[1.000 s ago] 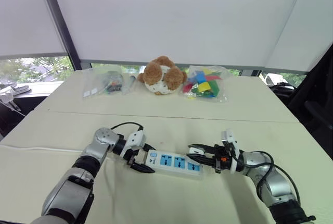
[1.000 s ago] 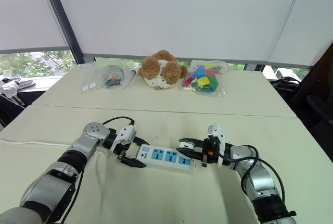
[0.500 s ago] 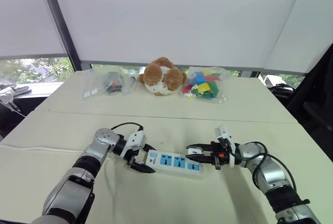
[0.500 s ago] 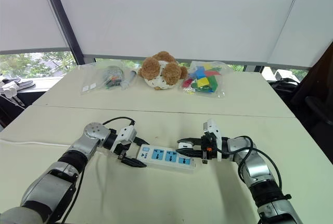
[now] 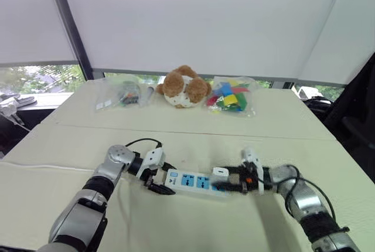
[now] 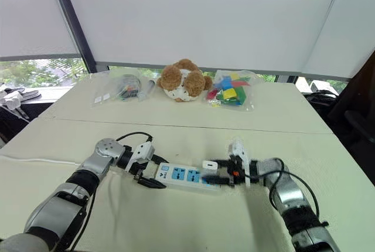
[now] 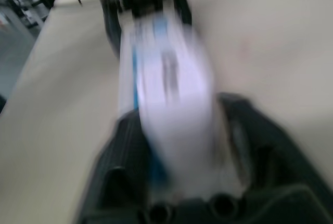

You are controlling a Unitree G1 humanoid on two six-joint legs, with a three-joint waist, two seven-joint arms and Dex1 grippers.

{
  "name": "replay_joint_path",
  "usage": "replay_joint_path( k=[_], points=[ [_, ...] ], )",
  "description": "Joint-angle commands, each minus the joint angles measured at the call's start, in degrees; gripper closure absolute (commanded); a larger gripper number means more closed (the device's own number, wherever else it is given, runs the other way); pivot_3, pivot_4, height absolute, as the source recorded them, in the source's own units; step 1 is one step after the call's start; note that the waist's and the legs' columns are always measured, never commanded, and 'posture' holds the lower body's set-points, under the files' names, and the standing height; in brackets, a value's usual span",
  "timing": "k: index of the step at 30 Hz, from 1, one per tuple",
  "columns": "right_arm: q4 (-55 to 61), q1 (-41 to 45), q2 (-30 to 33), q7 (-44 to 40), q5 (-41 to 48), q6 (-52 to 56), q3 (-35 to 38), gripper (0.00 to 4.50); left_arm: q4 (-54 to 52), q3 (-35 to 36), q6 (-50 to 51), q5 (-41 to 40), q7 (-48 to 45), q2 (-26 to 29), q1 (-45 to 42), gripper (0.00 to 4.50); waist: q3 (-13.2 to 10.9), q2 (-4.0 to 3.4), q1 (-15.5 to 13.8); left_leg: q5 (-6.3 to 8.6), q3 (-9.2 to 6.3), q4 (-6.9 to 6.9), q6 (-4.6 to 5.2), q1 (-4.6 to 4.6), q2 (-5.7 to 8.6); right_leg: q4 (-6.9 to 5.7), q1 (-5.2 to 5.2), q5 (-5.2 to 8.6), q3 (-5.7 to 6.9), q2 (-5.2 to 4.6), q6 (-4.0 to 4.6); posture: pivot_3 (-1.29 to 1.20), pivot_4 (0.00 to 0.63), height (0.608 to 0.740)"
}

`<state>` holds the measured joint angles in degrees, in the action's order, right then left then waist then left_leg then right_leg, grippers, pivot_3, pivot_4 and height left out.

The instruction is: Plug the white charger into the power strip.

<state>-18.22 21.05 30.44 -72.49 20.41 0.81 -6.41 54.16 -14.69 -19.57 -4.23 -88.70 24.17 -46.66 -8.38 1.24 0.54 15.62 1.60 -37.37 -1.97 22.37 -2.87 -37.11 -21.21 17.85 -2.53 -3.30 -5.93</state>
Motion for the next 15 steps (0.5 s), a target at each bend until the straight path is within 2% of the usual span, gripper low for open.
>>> replay_joint_path(
  k=[1,5,7,9,11,12,15],
  points=[
    [14.8,0.4,1.4,5.3,5.6,3.7,6.6,0.16,1.5,0.4,-0.1,2.6,4.4,0.6,0.1,1.46,-0.2,-0.26,0.0,0.00,0.01,-0.01,0.00,0.04,0.02,-0.01,-0.05,-0.01,-0.01,-0.02,-0.02,0.00,0.150,0.739],
    [39.3,-2.2,5.6,14.2,14.9,16.6,13.0,0.07,2.0,1.2,0.2,2.6,5.4,0.5,-0.2,1.46,-0.4,-0.61,-0.2,-0.02,-0.02,-0.02,-0.01,0.13,0.05,-0.02,-0.16,-0.06,-0.02,-0.02,-0.11,0.00,0.150,0.739],
    [48.0,-7.0,9.3,16.9,18.7,22.3,16.4,0.07,1.8,1.8,1.1,2.0,6.0,0.1,-0.3,1.46,-0.4,-0.49,-0.8,-0.02,-0.13,0.02,-0.01,0.15,0.04,0.03,-0.11,-0.05,0.05,0.04,-0.12,0.00,0.150,0.739],
    [52.8,-15.3,13.2,17.4,19.9,25.8,21.5,0.07,1.0,2.3,2.1,1.6,6.8,-0.3,0.0,1.46,-0.4,-0.23,-1.4,-0.02,-0.15,0.10,-0.01,0.17,0.04,0.15,-0.08,-0.04,0.08,0.07,-0.09,0.00,0.150,0.739],
    [54.5,-22.4,15.5,17.4,20.3,27.4,26.3,0.00,-0.1,2.5,3.2,1.0,6.7,-0.4,0.7,0.38,-0.5,-0.16,-1.3,-0.02,-0.13,0.09,-0.01,0.20,0.04,0.20,-0.03,0.07,0.11,0.06,0.11,0.00,0.150,0.739],
    [54.9,-26.1,16.4,16.8,20.3,27.8,28.9,0.00,-0.8,2.7,4.0,0.5,6.2,-0.4,1.1,0.04,-0.5,-0.20,-1.1,-0.02,-0.13,0.08,-0.01,0.20,0.04,0.17,-0.09,0.07,0.05,0.02,0.11,0.00,0.150,0.739],
    [54.3,-36.0,17.7,14.5,20.0,28.4,37.0,0.00,-3.4,4.1,5.6,-0.8,6.2,0.1,2.0,0.04,-0.6,-0.17,-0.8,-0.02,-0.02,0.07,-0.01,0.17,0.08,0.18,-0.15,0.06,-0.11,0.01,0.10,0.00,0.150,0.739]
  ],
)
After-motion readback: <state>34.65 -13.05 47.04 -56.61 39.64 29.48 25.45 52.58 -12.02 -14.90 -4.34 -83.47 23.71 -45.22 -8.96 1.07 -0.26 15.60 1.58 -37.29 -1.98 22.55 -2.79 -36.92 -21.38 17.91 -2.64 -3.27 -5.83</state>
